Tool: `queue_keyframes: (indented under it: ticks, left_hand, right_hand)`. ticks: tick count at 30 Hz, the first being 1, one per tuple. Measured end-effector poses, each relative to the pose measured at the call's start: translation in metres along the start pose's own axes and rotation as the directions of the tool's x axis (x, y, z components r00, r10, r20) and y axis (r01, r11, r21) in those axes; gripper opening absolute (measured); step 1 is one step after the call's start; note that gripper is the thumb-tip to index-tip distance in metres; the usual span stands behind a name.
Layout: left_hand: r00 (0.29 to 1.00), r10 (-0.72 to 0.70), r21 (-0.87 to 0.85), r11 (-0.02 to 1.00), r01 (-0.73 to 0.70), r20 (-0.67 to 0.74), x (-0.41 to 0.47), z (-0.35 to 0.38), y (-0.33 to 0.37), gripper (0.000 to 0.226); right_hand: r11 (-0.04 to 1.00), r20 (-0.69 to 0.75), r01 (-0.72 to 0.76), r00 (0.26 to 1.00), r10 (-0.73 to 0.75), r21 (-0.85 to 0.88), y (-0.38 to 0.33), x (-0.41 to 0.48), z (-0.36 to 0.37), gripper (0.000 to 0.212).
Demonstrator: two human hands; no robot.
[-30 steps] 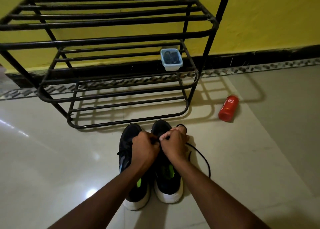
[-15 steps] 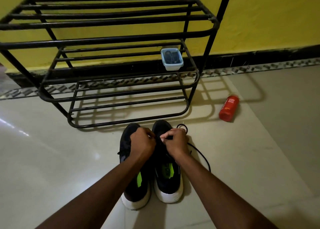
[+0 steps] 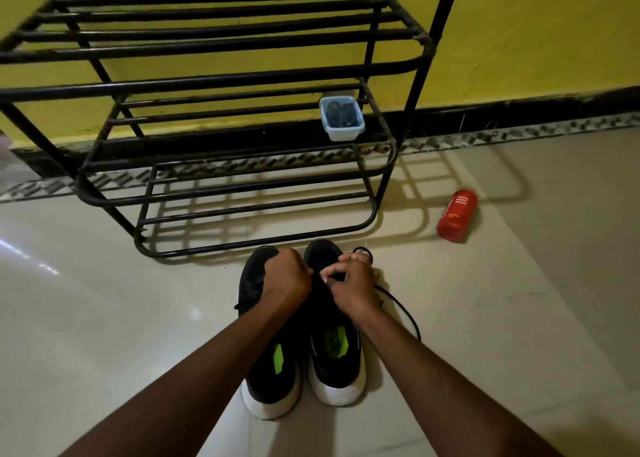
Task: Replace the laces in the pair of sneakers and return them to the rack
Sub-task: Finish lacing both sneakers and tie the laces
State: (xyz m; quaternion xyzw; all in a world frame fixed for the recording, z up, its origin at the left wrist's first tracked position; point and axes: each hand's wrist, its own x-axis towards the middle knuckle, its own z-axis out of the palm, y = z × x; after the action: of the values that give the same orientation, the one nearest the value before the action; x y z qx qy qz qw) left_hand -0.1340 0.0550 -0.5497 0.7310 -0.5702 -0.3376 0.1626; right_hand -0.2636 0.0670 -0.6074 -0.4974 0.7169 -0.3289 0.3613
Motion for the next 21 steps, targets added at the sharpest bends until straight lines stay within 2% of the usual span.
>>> queue_keyframes:
  ticks: [5, 9, 12, 14, 17, 19, 21]
  left_hand:
    - [0.999, -0.032, 0.054, 0.998, 0.029, 0.044, 0.001, -0.001, 0.006, 0.022]
    - [0.998, 0.009, 0.092, 0.996, -0.014, 0.055, 0.0, -0.002, 0.009, 0.017]
    - [0.993, 0.03, 0.121, 0.992, -0.044, 0.116, 0.001, -0.005, 0.012, 0.014]
    - [0.988, 0.038, 0.161, 0.985, -0.062, 0.148, 0.001, -0.008, 0.013, 0.023]
    - [0.992, 0.126, 0.201, 0.971, -0.13, 0.032, -0.008, -0.018, 0.018, 0.017]
    - [0.948, 0.299, 0.052, 0.954, -0.295, -0.113, -0.015, -0.025, 0.018, 0.01]
    - [0.916, 0.356, -0.322, 0.859, -0.399, -0.184, -0.017, -0.035, 0.016, 0.01]
  right_hand:
    - [0.999, -0.015, -0.007, 1.0, 0.008, 0.045, 0.003, 0.002, 0.004, 0.036]
    - [0.994, -0.043, 0.02, 0.999, -0.016, 0.106, 0.001, -0.003, -0.001, 0.037]
    - [0.994, -0.024, 0.039, 0.999, -0.037, 0.098, -0.006, -0.011, -0.011, 0.031]
    - [0.996, -0.009, 0.05, 0.999, -0.05, 0.075, -0.007, -0.02, -0.018, 0.025]
    - [0.993, -0.039, 0.116, 0.993, -0.114, 0.029, 0.007, -0.043, -0.027, 0.041]
    - [0.985, -0.061, 0.173, 0.983, -0.172, -0.001, 0.015, -0.057, -0.031, 0.046]
    - [0.976, -0.071, 0.209, 0.975, -0.213, -0.052, 0.019, -0.063, -0.031, 0.048]
